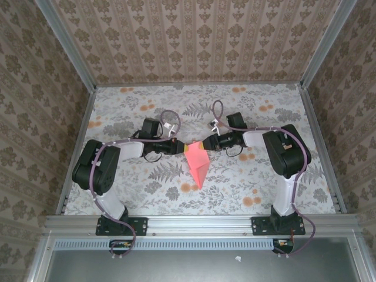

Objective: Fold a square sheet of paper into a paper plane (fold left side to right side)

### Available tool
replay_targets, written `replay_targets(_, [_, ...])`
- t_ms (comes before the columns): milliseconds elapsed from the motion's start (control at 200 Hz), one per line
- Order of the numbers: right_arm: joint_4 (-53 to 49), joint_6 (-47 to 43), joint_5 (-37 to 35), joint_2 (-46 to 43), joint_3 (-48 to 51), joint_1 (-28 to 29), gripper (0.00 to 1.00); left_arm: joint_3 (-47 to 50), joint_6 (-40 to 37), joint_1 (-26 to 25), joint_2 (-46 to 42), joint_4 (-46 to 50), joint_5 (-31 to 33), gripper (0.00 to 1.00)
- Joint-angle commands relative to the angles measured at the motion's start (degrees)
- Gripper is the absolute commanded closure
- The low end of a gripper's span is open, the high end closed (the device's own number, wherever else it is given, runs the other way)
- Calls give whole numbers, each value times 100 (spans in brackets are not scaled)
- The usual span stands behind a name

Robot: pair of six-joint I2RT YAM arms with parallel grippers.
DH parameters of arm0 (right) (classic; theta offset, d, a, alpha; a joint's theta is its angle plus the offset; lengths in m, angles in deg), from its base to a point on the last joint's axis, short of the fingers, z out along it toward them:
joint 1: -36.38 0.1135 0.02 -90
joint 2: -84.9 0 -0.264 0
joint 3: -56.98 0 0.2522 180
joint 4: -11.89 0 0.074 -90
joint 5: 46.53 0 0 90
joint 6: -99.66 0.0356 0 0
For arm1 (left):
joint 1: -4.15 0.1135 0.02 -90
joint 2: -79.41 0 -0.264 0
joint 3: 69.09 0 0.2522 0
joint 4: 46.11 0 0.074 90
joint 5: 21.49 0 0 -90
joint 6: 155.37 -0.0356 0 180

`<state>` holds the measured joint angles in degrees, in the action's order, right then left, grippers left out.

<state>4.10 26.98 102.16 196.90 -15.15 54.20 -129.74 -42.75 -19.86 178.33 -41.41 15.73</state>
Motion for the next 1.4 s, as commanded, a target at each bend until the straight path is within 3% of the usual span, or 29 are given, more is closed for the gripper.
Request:
replay_targets(0, [-217,-240,-25,-373,71,-34,78,-89,-195,-29,171,18,-152,100])
replay_targets(45, [-300,-269,-63,-416,80,-35,84,-109,-216,-28,189,25,-155,97])
replay_targets(145, [-512,-292,-207,-520,82,-36,99,-179,-282,-25,177,131,-51,75])
replay_targets(220, [-775,-321,-333,-618,41,-38,100,-249,-368,-9,52,330,153,52])
replay_targets(380, [-1499,-154,-801,-796,-147,-18,100,-376,-675,54,-636,958,848,36])
replay_targets(590, [-2345,332,-1499,-1028,-474,26,100,-435,-1153,-174,-1713,2139,2337,34])
replay_targets(705, [-2625,893,-1945,-1036,-602,56,100,-488,-1312,-992,-2150,2794,3246,34])
replay_targets(860, [-2657,1511,-2363,-974,-747,224,100,-491,-928,-2056,-2401,3151,4240,33])
replay_targets(1070, [-2271,2220,-2799,-854,-794,337,100,-720,-271,-3144,-2012,3174,5124,28])
replay_targets(1395, [-2022,2565,-2899,-726,-770,414,100,-1288,187,-3714,-916,3247,5800,28])
